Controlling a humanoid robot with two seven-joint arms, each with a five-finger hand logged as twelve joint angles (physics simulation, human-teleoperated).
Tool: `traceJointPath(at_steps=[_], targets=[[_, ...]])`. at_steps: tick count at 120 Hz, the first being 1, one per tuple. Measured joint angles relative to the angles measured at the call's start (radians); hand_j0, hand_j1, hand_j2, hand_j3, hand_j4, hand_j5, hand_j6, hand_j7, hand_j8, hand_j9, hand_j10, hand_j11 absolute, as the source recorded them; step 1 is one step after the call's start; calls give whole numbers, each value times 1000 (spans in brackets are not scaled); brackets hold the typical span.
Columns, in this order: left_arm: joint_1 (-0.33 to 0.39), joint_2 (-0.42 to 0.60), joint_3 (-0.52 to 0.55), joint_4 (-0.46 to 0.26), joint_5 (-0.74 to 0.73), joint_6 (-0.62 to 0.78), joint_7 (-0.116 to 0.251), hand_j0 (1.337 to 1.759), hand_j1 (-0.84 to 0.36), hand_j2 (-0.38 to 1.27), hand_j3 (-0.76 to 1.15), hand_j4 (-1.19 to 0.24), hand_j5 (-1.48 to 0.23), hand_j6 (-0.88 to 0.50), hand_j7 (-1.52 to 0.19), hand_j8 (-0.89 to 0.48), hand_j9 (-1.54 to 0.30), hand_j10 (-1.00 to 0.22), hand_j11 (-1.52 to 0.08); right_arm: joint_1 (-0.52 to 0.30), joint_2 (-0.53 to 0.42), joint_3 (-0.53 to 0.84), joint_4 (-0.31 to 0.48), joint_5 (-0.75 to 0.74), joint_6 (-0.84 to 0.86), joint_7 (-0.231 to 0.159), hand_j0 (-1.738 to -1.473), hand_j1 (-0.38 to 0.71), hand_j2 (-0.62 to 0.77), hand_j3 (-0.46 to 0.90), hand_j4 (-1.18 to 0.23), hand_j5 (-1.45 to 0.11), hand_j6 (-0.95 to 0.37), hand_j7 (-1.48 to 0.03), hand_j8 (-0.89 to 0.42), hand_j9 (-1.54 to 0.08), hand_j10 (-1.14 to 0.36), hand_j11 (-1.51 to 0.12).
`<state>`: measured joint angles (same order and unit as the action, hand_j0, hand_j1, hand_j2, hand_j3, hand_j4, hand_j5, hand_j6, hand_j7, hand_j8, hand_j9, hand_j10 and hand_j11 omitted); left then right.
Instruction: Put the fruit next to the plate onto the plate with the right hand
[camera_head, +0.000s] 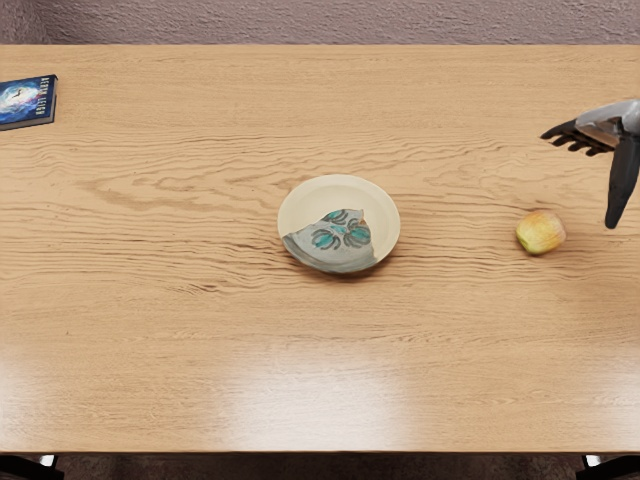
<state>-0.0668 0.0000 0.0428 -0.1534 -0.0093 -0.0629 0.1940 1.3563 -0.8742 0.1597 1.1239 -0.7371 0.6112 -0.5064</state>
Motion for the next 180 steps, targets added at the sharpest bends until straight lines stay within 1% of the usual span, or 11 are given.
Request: traceJointPath(at_steps=[24,38,49,70,83,93,102,114,132,149,180], targets=[[-1,0,0,0,0,0,0,1658,339,2,0,-9,-11,-9,-11,-9,-11,-9,-11,10,-2,4,6,3,0,-15,-1658,-349,0,0,-5,-1,-7,0,-6,0,-4,0],[0,0,0,0,0,0,0,1658,339,2,0,-9,-11,-9,-11,-9,-11,-9,-11,24,0,14,37,11,0,-68,-1658,-349,0,0,-5,-1,-7,0,-6,0,-4,0],[-1,0,0,0,0,0,0,1658,339,2,0,-9,-11,-9,-11,-9,-11,-9,-11,30,-1,23,58,55,0,-89,-1658,-349,0,0,-5,-1,-7,0,-6,0,-4,0],[-1,0,0,0,0,0,0,1658,339,2,0,-9,-11,-9,-11,-9,-11,-9,-11,27,-1,56,89,101,0,-102,-1658,-349,0,0,-5,-1,-7,0,-6,0,-4,0],[0,0,0,0,0,0,0,1658,339,2,0,-9,-11,-9,-11,-9,-11,-9,-11,13,-5,64,168,57,0,-103,-1658,-349,0,0,-5,-1,-7,0,-5,0,-4,0],[-1,0,0,0,0,0,0,1658,339,2,0,-9,-11,-9,-11,-9,-11,-9,-11,-2,-22,63,246,0,-2,-104,-1658,-349,0,0,-5,-1,-7,0,-5,0,-4,0],[0,0,0,0,0,0,0,1658,339,2,0,-9,-11,-9,-11,-9,-11,-9,-11,-19,-54,61,323,-37,-49,-104,-1658,-349,0,0,-5,-1,-7,0,-6,0,-4,0],[0,0,0,0,0,0,0,1658,339,2,0,-9,-11,-9,-11,-9,-11,-9,-11,-53,-73,58,375,-87,-109,-104,-1658,-349,0,0,-5,-1,-7,0,-6,0,-4,0],[-1,0,0,0,0,0,0,1658,339,2,0,-9,-11,-9,-11,-9,-11,-9,-11,-92,-61,58,398,-186,-203,-104,-1658,-349,0,0,-6,-1,-9,0,-7,-1,-5,0],[-1,0,0,0,0,0,0,1658,339,2,0,-9,-11,-9,-11,-9,-11,-9,-11,-163,-1,58,405,-283,-342,-104,-1658,-349,1,0,-6,-1,-8,0,-7,-1,-5,0],[-1,0,0,0,0,0,0,1658,339,2,0,-9,-11,-9,-11,-9,-11,-9,-11,-273,26,62,411,-344,-466,-104,-1658,-349,2,0,-6,-1,-9,0,-7,-1,-5,0]])
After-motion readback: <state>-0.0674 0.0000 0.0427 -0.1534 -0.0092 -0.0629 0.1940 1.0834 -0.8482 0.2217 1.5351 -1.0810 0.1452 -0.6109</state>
